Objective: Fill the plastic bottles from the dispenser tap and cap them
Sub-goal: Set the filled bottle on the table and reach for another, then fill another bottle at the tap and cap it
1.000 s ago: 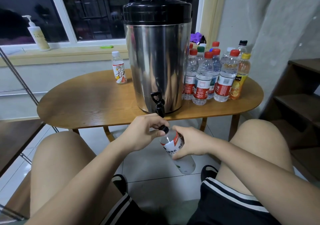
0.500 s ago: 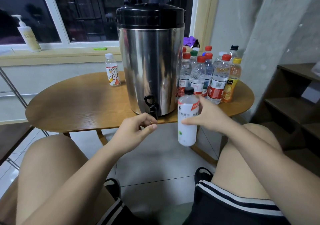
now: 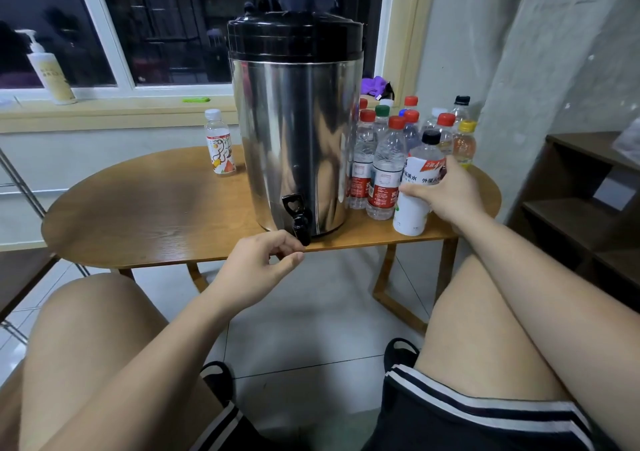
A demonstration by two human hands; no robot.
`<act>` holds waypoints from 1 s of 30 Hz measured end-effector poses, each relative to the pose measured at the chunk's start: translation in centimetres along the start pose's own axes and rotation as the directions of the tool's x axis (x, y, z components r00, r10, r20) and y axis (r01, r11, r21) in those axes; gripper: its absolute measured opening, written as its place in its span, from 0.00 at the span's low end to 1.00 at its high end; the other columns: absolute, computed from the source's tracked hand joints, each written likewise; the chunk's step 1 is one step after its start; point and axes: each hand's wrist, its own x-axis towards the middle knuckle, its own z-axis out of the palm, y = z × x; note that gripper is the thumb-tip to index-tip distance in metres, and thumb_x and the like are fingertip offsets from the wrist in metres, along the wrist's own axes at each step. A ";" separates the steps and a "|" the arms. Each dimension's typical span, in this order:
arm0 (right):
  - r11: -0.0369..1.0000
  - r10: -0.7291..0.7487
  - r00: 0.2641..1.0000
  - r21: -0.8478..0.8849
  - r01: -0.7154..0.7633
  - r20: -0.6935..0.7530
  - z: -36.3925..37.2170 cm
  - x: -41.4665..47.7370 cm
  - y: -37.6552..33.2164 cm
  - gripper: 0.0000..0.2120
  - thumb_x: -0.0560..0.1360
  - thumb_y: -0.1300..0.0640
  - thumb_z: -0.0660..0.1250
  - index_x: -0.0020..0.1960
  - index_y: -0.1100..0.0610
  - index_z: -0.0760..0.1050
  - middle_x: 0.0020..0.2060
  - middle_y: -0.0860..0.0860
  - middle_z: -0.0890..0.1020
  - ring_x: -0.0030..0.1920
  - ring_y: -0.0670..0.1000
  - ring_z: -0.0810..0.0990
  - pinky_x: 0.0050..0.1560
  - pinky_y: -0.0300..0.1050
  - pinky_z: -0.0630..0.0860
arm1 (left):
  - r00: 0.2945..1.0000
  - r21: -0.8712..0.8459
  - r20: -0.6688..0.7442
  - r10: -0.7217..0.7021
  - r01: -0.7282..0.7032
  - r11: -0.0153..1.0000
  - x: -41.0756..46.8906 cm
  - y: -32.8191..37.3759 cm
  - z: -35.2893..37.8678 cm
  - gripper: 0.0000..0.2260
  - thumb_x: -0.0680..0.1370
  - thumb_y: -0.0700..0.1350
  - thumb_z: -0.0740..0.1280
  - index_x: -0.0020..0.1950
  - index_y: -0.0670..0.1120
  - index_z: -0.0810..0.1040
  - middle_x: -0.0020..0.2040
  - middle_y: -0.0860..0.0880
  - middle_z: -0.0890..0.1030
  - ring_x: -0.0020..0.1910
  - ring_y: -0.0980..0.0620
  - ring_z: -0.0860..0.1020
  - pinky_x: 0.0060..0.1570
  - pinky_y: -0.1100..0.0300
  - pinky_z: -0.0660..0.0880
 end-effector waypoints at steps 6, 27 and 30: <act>0.992 -0.038 0.997 -0.121 0.031 -0.061 1.6 0.0 1.4 0.42 0.65 0.44 0.88 0.69 0.59 0.71 0.68 0.57 0.79 0.69 0.59 0.77 0.64 0.54 0.76 | 1.000 0.017 0.001 -0.001 0.001 1.000 0.0 -0.3 0.0 0.01 0.82 0.53 0.74 0.53 0.60 0.85 0.47 0.62 0.85 0.52 0.60 0.82 0.50 0.63 0.76; 0.964 0.000 1.000 -0.267 0.007 0.028 1.8 -2.6 0.9 0.33 0.73 0.28 0.74 0.53 0.58 0.73 0.45 0.55 0.83 0.45 0.57 0.83 0.40 0.53 0.78 | 0.999 0.095 0.023 -0.037 0.034 0.995 0.3 -0.9 -0.9 0.03 0.82 0.53 0.75 0.49 0.60 0.84 0.45 0.62 0.85 0.50 0.62 0.81 0.46 0.68 0.73; 0.970 -0.090 0.984 -0.212 0.122 0.156 2.7 -5.9 -1.0 0.25 0.76 0.31 0.73 0.44 0.53 0.73 0.34 0.50 0.80 0.36 0.51 0.80 0.36 0.49 0.72 | 0.999 0.107 0.013 -0.052 0.050 0.993 0.5 -1.2 -2.3 0.02 0.81 0.54 0.75 0.49 0.59 0.85 0.44 0.61 0.85 0.50 0.62 0.81 0.45 0.65 0.74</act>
